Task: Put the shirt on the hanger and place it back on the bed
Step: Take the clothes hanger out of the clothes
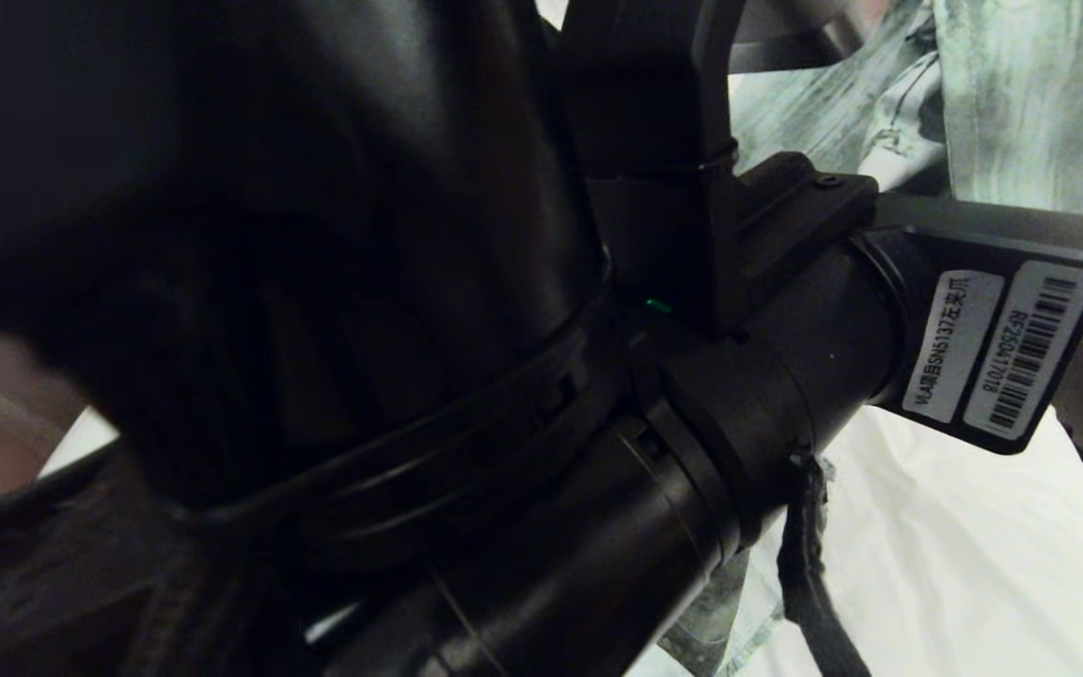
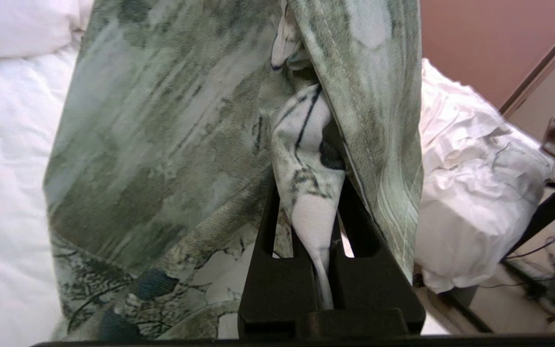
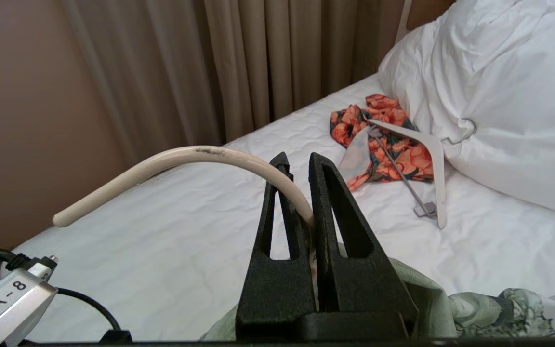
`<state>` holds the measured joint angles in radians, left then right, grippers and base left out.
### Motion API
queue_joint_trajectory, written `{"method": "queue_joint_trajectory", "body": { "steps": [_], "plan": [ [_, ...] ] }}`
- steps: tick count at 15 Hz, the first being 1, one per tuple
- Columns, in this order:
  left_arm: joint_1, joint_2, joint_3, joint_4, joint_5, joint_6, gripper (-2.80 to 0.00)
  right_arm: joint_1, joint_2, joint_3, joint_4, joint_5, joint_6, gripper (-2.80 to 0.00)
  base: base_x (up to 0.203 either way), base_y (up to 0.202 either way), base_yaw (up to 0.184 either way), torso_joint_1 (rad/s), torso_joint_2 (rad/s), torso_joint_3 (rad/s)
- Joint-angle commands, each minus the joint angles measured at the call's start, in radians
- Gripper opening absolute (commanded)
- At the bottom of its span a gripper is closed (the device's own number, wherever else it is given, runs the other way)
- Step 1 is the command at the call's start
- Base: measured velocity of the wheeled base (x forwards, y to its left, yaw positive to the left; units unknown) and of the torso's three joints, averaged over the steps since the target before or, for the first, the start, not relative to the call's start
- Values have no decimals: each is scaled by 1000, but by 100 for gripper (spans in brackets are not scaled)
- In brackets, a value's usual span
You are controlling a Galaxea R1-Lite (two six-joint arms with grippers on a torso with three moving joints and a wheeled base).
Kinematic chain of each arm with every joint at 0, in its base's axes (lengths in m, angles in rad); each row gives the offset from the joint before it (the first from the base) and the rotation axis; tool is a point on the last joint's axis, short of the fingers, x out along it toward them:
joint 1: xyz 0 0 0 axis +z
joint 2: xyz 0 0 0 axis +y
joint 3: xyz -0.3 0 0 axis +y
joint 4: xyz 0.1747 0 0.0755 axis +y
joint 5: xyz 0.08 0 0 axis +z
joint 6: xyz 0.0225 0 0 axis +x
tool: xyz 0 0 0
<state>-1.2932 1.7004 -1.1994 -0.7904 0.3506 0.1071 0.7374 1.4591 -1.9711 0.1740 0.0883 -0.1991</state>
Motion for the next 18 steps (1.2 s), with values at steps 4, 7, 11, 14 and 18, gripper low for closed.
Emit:
{"method": "queue_joint_trajectory", "body": {
  "steps": [4, 7, 11, 14, 18],
  "plan": [
    [35, -25, -7, 45, -10, 48, -280, 0, -23, 0, -13, 2, 50, -280, 0, 0, 0, 0, 0, 0],
    [37, -31, -53, 94, -1, 48, -280, 0, -28, 0, -8, 2, 69, -280, 0, 0, 0, 0, 0, 0],
    [38, -31, -59, 99, -5, 48, 0, 0, -32, 0, -8, 4, 69, -280, 0, 0, 0, 0, 0, 0],
    [46, -40, -62, 99, -4, 49, 0, 0, -29, 1, -8, 4, 70, -280, 0, 0, 0, 0, 0, 0],
    [76, -50, -57, 99, 2, 92, 0, 0, -25, 5, -11, 1, 72, -280, 0, 0, 0, 0, 0, 0]
  ]
}}
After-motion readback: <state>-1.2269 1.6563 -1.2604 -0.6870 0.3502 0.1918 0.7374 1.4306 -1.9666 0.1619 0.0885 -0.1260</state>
